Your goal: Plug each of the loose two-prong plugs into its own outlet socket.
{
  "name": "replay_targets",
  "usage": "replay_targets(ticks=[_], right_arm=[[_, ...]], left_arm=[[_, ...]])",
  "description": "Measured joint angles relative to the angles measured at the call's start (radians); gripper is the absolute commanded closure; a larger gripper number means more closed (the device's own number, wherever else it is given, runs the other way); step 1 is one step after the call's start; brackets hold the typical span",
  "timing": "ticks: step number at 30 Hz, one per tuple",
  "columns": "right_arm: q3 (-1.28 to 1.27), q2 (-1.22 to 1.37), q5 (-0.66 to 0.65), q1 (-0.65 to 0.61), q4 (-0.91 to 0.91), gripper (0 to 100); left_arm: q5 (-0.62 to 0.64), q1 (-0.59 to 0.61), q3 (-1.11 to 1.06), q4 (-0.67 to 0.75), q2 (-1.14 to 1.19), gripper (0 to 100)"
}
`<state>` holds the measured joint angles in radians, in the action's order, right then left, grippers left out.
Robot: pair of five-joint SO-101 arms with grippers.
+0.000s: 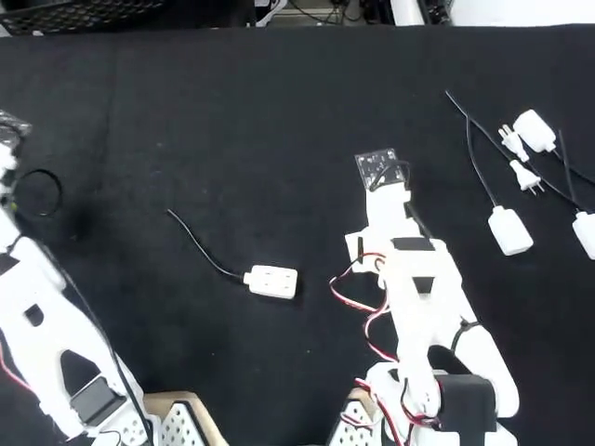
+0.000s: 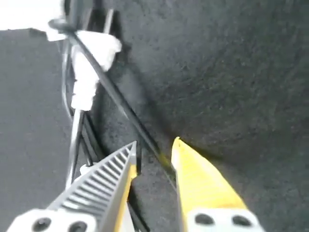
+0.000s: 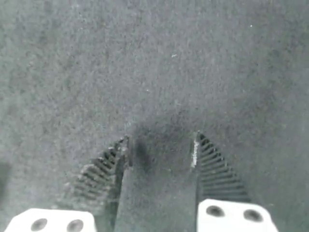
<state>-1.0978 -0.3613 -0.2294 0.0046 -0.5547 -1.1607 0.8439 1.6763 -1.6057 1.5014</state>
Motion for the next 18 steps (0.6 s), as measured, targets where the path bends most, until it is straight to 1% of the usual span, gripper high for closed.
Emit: replay_targets(ticks=[7, 9, 11, 15, 18], right_arm=[[0.000, 0.000, 0.000, 0.000, 0.000, 79.7], [0.000, 0.000, 0.000, 0.000, 0.000, 79.7], [0.000, 0.000, 0.000, 0.000, 0.000, 79.7], [0.000, 0.000, 0.000, 0.000, 0.000, 79.7], [0.000, 0.000, 0.000, 0.000, 0.000, 79.7]], left_arm=[[-0.002, 0.006, 0.000, 0.000, -0.017, 90], [-0.002, 0.006, 0.000, -0.008, -0.028, 92], [-0.002, 0.006, 0.000, -0.018, -0.031, 97], [-0.002, 0.005, 0.000, -0.080, -0.031, 97], [-0.002, 0.005, 0.000, -0.095, -0.031, 97]])
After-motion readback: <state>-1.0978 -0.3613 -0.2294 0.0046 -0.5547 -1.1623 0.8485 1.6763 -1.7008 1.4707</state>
